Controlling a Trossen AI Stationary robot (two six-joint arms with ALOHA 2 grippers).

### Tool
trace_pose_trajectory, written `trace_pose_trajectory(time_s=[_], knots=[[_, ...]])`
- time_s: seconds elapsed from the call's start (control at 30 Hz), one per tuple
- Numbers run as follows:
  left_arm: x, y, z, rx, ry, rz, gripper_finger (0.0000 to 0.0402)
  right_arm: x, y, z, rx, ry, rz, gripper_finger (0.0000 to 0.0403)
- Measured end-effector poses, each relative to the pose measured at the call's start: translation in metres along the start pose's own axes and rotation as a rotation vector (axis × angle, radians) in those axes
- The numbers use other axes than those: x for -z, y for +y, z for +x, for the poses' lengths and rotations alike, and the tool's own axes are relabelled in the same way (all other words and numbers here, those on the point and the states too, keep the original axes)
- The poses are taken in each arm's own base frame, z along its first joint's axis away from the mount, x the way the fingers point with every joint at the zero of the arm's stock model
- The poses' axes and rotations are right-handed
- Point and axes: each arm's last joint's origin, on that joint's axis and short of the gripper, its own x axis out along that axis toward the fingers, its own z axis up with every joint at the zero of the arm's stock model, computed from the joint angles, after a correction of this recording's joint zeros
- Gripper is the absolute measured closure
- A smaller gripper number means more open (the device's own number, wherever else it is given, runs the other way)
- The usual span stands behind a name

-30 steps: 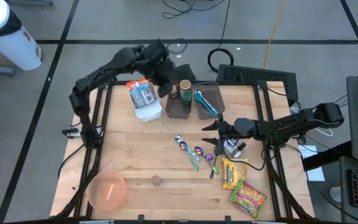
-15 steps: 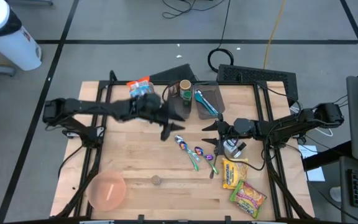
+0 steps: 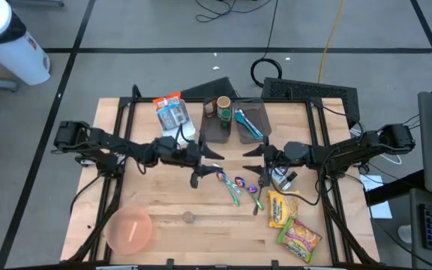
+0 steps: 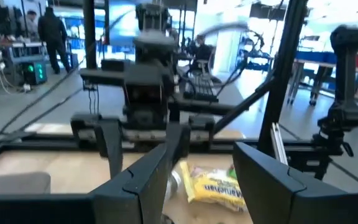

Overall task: Pick & Place Food Item
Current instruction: Put the middle purple spoon into the right black bin

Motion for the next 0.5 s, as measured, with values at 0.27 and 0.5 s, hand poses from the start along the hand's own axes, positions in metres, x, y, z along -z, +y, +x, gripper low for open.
trace_pose_trajectory(time_s=[0.27,0.5], knots=[[0.003,-0.006,0.001,0.018,0.030,-0.030,0.0215,-0.001,0.000,0.001,-0.001,-0.017,0.094,0.0190],[0.003,-0.006,0.001,0.016,0.026,0.005,0.0215,0.015,0.005,0.013,-0.019,0.038,0.101,0.0190]])
